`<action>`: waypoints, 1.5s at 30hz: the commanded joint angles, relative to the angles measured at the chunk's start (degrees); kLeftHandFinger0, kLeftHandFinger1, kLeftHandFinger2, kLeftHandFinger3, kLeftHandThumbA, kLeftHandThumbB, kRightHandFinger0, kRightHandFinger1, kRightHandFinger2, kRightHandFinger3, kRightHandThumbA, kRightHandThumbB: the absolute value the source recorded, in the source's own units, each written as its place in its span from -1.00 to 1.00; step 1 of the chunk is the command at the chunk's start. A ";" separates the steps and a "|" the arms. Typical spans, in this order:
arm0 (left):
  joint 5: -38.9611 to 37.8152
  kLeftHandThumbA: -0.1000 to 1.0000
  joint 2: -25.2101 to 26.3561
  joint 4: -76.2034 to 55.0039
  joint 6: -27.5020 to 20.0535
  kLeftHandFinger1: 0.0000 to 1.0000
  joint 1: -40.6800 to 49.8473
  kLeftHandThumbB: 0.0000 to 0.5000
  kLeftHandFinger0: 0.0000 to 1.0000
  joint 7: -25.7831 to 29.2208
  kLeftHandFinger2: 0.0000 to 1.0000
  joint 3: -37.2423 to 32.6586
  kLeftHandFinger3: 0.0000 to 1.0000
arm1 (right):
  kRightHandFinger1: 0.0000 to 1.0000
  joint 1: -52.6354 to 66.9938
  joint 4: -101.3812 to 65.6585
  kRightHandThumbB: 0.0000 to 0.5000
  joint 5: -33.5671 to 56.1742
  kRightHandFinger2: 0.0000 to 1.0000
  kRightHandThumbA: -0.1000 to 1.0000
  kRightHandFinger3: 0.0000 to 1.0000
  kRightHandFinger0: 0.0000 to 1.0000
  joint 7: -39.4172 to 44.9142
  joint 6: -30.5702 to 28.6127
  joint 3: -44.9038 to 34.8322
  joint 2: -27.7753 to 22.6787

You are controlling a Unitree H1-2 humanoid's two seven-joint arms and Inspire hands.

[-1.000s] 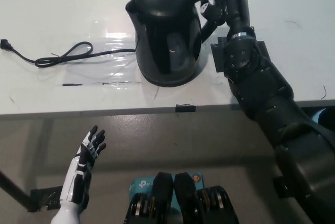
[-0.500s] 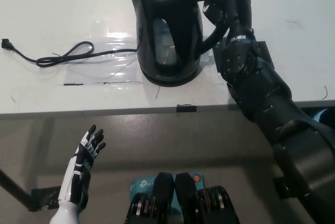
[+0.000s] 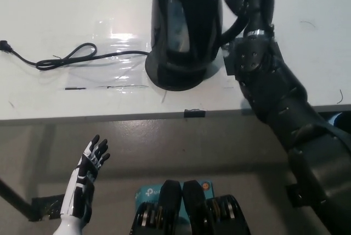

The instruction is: Use the right hand to grab the handle of the kettle from the base and place it on the right side

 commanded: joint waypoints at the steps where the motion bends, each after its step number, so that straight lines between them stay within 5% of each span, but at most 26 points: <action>1: -0.02 1.00 0.22 -0.31 -1.52 1.00 0.21 0.89 1.00 -0.69 1.00 0.04 1.00 | -0.87 -8.19 -7.80 -0.59 -0.06 0.13 -1.00 0.38 -1.00 -6.32 -4.68 -2.11 -3.29; 5: 0.45 1.00 0.21 -0.14 -2.05 1.00 0.57 0.87 1.00 -0.28 1.00 0.23 1.00 | -0.87 -7.27 -10.86 -0.63 -0.47 0.16 -1.00 0.41 -1.00 -5.96 -3.28 -2.87 -5.29; 11: 0.04 1.00 0.22 0.29 -2.48 1.00 0.44 0.91 1.00 -0.47 1.00 0.38 1.00 | -0.94 -6.00 -11.26 -0.45 -0.92 0.13 -1.00 0.35 -1.00 -4.57 -2.19 -3.09 -9.16; 22: 0.24 1.00 0.10 0.61 -2.55 1.00 0.58 0.96 1.00 -0.29 1.00 0.39 1.00 | -0.88 -1.14 -6.43 -0.36 -0.24 0.01 -1.00 0.00 -1.00 -3.40 -5.76 -2.60 -12.43; 25: 0.45 1.00 0.09 1.22 -2.87 1.00 0.46 0.94 1.00 -0.02 1.00 0.57 1.00 | -1.00 0.08 -4.52 -0.31 -0.97 -0.30 -1.00 -0.22 -1.00 -4.54 -6.40 -1.89 -12.51; 30: -0.13 1.00 -0.01 0.95 -2.49 1.00 0.78 0.96 1.00 -0.39 1.00 0.47 1.00 | -0.94 3.08 -2.76 -0.40 -0.84 0.00 -1.00 -0.05 -1.00 -5.54 -7.93 -1.62 -11.56; 36: 0.34 1.00 0.02 1.35 -3.06 1.00 1.07 0.96 1.00 -0.22 1.00 0.56 1.00 | -0.95 6.57 -0.15 -0.32 -2.50 -0.04 -1.00 -0.06 -1.00 -7.34 -9.31 0.65 -10.45; 37: 0.43 1.00 0.04 1.28 -3.06 1.00 1.13 0.96 1.00 -0.19 1.00 0.55 1.00 | -0.99 6.72 0.11 -0.22 -2.53 -0.17 -1.00 -0.19 -1.00 -7.56 -9.49 0.84 -10.39; 39: 0.37 1.00 0.03 1.28 -3.05 1.00 1.07 0.95 1.00 -0.23 1.00 0.51 1.00 | -0.94 7.75 0.42 -0.37 -1.87 -0.06 -1.00 -0.07 -1.00 -6.95 -10.00 1.21 -10.33; 41: 0.25 1.00 0.02 1.29 -3.06 1.00 1.02 0.94 1.00 -0.37 1.00 0.50 1.00 | -0.75 8.48 0.22 -0.26 -1.04 0.16 -1.00 0.27 -0.99 -4.80 -10.06 1.64 -10.58; 42: 0.23 1.00 0.01 1.33 -3.06 1.00 0.94 0.93 1.00 -0.39 1.00 0.55 1.00 | -0.09 8.37 0.61 0.21 -0.91 0.82 -0.74 0.92 -0.51 -2.08 -8.87 1.84 -10.81; 43: 0.24 1.00 -0.04 1.36 -3.06 1.00 0.85 0.92 1.00 -0.35 1.00 0.60 1.00 | -0.07 8.13 1.00 0.16 -0.92 0.74 -0.63 0.86 -0.46 1.15 -7.11 2.05 -11.06; 44: 0.06 1.00 0.00 1.26 -3.04 1.00 1.04 0.93 1.00 -0.41 1.00 0.57 1.00 | 1.00 8.51 -0.52 0.65 2.14 1.00 -0.09 1.00 1.00 13.33 -3.71 1.53 -11.84; 45: -0.24 1.00 0.01 1.17 -3.02 1.00 1.24 0.93 1.00 -0.51 1.00 0.50 1.00 | 1.00 8.73 -1.48 0.75 3.82 1.00 -0.02 1.00 1.00 19.85 -1.57 1.21 -12.29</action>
